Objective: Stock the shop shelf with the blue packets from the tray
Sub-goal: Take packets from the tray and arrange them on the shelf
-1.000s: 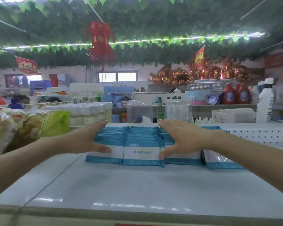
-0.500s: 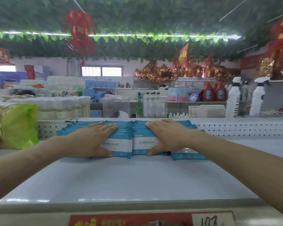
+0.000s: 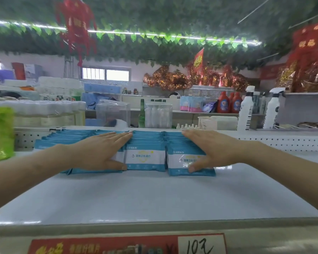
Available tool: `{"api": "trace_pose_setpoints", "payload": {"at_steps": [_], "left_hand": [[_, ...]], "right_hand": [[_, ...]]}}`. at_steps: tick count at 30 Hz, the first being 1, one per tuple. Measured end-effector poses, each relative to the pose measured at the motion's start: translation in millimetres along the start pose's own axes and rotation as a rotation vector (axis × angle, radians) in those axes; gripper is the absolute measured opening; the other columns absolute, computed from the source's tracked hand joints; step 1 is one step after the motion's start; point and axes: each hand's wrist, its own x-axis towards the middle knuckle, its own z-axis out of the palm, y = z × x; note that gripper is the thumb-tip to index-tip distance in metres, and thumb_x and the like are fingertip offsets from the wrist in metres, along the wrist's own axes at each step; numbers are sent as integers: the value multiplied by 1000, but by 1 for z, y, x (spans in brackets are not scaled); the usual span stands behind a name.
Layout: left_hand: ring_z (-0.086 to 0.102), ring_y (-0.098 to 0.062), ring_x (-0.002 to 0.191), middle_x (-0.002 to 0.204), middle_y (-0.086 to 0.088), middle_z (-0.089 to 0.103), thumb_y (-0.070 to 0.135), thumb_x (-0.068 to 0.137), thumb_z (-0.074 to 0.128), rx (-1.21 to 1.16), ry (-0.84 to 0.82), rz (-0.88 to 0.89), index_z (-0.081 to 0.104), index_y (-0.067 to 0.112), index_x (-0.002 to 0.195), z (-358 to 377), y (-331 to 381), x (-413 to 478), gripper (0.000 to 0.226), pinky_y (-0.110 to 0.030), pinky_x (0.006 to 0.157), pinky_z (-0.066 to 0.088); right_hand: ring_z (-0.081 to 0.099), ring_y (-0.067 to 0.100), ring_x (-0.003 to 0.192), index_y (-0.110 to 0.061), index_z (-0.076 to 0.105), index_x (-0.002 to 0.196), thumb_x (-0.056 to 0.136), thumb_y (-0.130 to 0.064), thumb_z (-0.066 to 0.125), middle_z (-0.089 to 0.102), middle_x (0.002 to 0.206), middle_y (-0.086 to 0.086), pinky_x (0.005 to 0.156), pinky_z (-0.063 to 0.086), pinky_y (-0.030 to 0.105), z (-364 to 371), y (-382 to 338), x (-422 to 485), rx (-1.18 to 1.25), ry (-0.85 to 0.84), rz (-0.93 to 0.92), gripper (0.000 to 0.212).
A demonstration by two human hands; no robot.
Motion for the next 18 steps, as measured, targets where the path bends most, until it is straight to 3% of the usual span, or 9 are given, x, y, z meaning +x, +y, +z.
{"api": "trace_pose_setpoints", "payload": {"at_steps": [4, 7, 11, 18], "left_hand": [[18, -10, 155, 171, 14, 3, 85, 86, 40, -21, 45, 11, -19, 32, 161, 2, -1, -1, 108, -20, 115, 7], [22, -9, 154, 170, 15, 8, 87, 85, 40, -30, 81, 16, -17, 35, 161, 8, -4, 0, 108, -22, 117, 10], [27, -10, 152, 170, 15, 12, 90, 84, 38, -34, 97, 29, -16, 38, 160, 9, -4, -2, 107, -34, 124, 24], [20, -10, 154, 171, 15, 2, 88, 85, 42, -20, 72, 32, -16, 33, 161, -2, 3, -6, 111, -33, 125, 19]], "right_hand": [[18, 13, 153, -26, 6, 163, 82, -87, 46, 12, 170, -8, 122, 10, 28, 18, -7, 6, -2, 25, -31, 109], [21, 13, 151, -24, 8, 163, 87, -83, 45, 15, 169, -7, 121, 13, 26, 19, -8, 8, -12, 36, -43, 103], [28, 15, 148, -25, 10, 162, 85, -85, 43, 21, 168, -6, 122, 17, 29, 17, -6, 11, -41, 30, -53, 103], [26, 15, 149, -28, 6, 162, 82, -89, 41, 19, 168, -7, 123, 16, 31, 13, -4, 6, -13, 8, -51, 106]]}}
